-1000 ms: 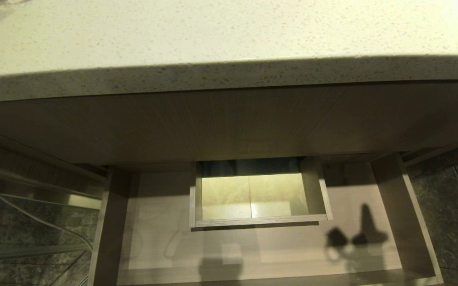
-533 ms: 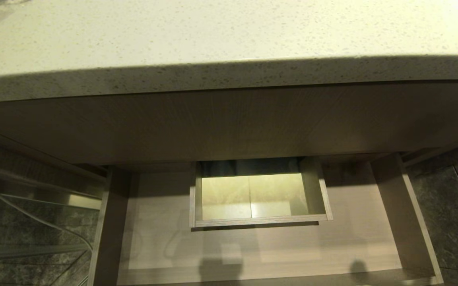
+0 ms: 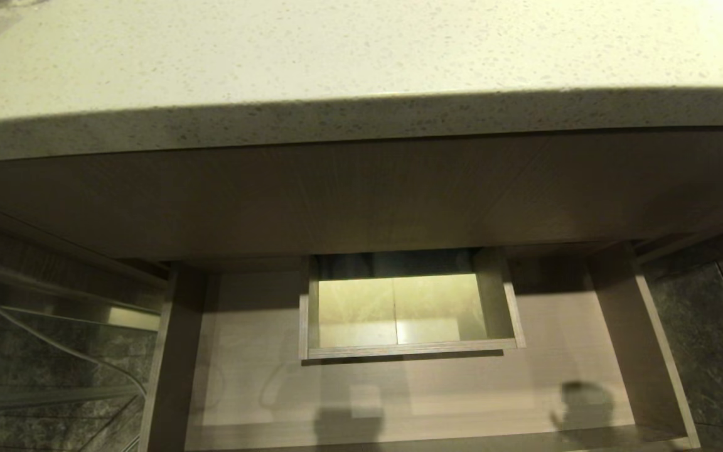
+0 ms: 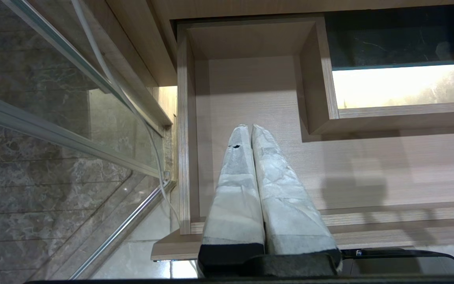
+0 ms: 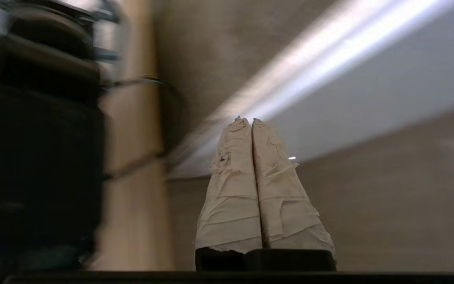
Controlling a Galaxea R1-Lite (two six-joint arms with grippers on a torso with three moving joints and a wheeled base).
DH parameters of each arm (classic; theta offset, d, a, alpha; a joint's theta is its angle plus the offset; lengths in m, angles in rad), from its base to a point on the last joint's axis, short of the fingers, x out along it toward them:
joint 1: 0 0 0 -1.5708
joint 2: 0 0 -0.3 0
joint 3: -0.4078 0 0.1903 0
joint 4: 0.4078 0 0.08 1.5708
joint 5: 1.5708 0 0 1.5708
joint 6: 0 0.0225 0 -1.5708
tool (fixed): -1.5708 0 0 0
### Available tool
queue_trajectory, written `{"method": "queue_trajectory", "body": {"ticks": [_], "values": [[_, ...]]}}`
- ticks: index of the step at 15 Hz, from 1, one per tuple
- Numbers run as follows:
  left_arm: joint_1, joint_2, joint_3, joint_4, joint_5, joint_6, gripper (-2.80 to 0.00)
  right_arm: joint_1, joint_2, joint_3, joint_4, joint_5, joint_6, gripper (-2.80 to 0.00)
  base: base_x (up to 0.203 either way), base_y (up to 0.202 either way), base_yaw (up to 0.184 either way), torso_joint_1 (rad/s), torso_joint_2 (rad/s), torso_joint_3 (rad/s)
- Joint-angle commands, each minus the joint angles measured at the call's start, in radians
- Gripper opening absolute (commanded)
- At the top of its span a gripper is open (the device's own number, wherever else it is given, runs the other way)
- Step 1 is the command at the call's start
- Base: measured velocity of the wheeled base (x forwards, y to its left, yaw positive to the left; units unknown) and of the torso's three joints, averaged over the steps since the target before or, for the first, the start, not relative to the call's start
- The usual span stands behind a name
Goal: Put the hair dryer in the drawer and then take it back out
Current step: Close the drawer
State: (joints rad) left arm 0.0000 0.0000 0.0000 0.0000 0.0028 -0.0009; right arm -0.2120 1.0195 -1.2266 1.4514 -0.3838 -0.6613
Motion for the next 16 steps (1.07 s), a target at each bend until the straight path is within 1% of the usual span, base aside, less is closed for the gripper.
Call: {"method": "queue_trajectory", "body": {"ticks": [1,4,5,6,8,12,13,16], "values": [[0.000,0.000,0.000,0.000,0.000,-0.001,-2.80,0.023,0.225,-0.001,-0.015,0.063,0.055,-2.80,0.000,0.000,0.000,0.000,0.00,0.000],[0.000,0.000,0.000,0.000,0.000,-0.001,-2.80,0.029,0.383,0.005,-0.113,0.124,0.082,-2.80,0.000,0.000,0.000,0.000,0.00,0.000],[0.000,0.000,0.000,0.000,0.000,0.001,-2.80,0.019,0.419,0.006,-0.130,0.130,0.085,-2.80,0.000,0.000,0.000,0.000,0.00,0.000],[0.000,0.000,0.000,0.000,0.000,0.000,-2.80,-0.011,0.444,0.017,-0.147,0.131,0.085,-2.80,0.000,0.000,0.000,0.000,0.00,0.000],[0.000,0.000,0.000,0.000,0.000,-0.001,-2.80,-0.076,0.476,0.077,-0.175,0.122,0.082,-2.80,0.000,0.000,0.000,0.000,0.00,0.000],[0.000,0.000,0.000,0.000,0.000,-0.001,-2.80,-0.179,0.489,0.215,-0.316,0.066,0.078,-2.80,0.000,0.000,0.000,0.000,0.00,0.000],[0.000,0.000,0.000,0.000,0.000,-0.001,-2.80,-0.200,0.484,0.248,-0.325,0.061,0.077,-2.80,0.000,0.000,0.000,0.000,0.00,0.000],[0.000,0.000,0.000,0.000,0.000,-0.001,-2.80,-0.262,0.484,0.337,-0.354,0.010,0.084,-2.80,0.000,0.000,0.000,0.000,0.00,0.000]]}}
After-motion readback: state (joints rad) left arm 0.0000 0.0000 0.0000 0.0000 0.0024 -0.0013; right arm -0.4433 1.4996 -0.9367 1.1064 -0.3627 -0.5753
